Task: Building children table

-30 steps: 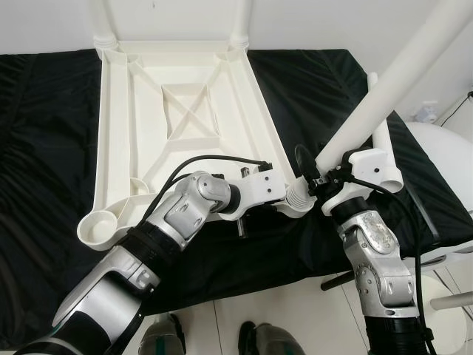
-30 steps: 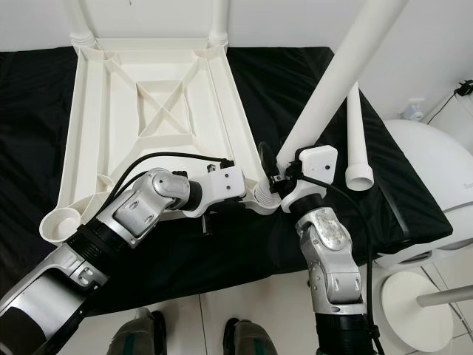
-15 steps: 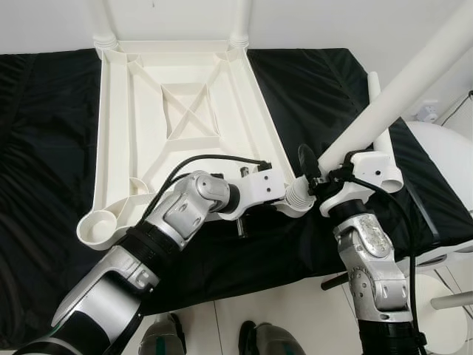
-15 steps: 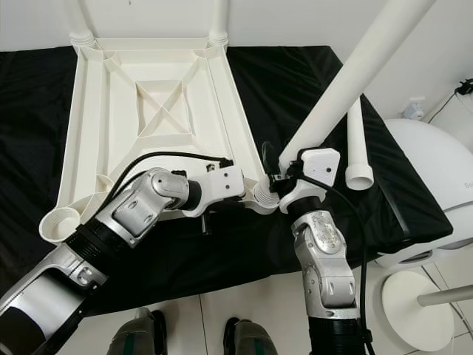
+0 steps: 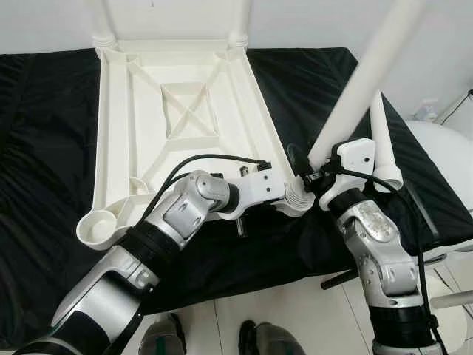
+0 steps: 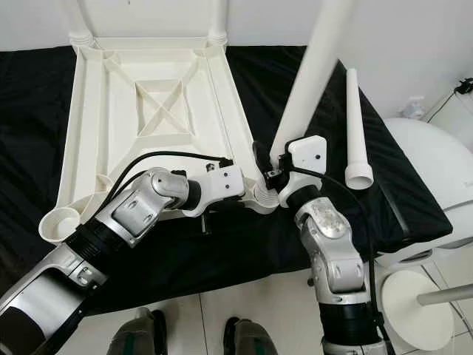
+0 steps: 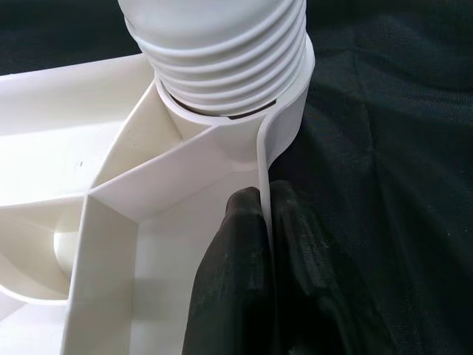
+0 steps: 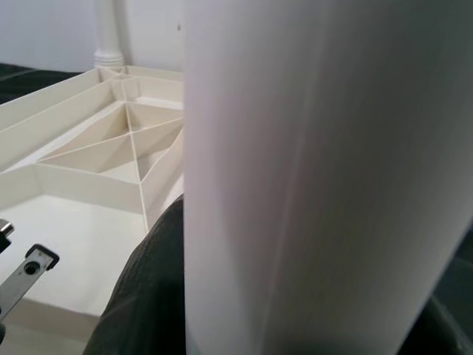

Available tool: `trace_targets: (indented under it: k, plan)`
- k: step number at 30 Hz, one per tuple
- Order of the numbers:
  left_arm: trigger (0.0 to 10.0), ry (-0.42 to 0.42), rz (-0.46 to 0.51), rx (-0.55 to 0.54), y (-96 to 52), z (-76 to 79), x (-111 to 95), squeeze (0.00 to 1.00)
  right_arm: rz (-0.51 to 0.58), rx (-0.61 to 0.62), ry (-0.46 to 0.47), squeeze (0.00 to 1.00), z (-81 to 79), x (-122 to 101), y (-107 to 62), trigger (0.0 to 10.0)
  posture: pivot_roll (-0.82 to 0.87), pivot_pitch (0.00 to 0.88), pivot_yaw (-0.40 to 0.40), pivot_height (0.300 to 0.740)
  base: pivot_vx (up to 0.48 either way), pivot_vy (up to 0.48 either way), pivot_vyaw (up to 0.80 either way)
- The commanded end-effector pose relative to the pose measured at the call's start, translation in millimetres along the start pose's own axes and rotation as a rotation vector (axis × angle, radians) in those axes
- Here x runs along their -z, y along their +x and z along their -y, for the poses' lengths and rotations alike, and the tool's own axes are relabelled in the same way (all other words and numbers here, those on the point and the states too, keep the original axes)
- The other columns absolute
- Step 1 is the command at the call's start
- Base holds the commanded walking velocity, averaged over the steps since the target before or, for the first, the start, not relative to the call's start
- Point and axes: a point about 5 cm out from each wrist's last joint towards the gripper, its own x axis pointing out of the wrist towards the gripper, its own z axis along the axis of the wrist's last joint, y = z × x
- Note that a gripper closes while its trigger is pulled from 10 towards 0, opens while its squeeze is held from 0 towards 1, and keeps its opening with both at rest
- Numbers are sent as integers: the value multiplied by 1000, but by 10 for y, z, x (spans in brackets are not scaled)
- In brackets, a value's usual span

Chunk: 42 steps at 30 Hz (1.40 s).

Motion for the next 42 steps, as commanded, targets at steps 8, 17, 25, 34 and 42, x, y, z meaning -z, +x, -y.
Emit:
trace_targets:
  k: [8, 17, 25, 34, 42]
  plan:
    - [10000, 10, -55, -64, -57, -80, 66, 0, -209, -37, 77, 0, 71, 415, -100, 10000, 0, 136, -50, 740, 0, 0, 0]
    - [10000, 12, -48, -60, -45, -69, 50, 0, -231, -24, 59, 0, 160, 558, -191, 10000, -4, 134, -48, 740, 0, 0, 0]
    - [10000, 11, -45, -61, -44, -72, 43, 0, -205, 40, 87, 0, 133, 586, -221, 10000, -3, 138, -49, 740, 0, 0, 0]
    - [10000, 9, -47, -63, -62, -74, 50, 0, -192, 174, 104, 0, 44, 589, -220, 10000, -1, 147, -49, 740, 0, 0, 0]
    - [10000, 9, -47, -64, -64, -79, 48, 0, -163, 231, 95, 0, -14, 528, -194, 10000, -1, 150, -52, 740, 0, 0, 0]
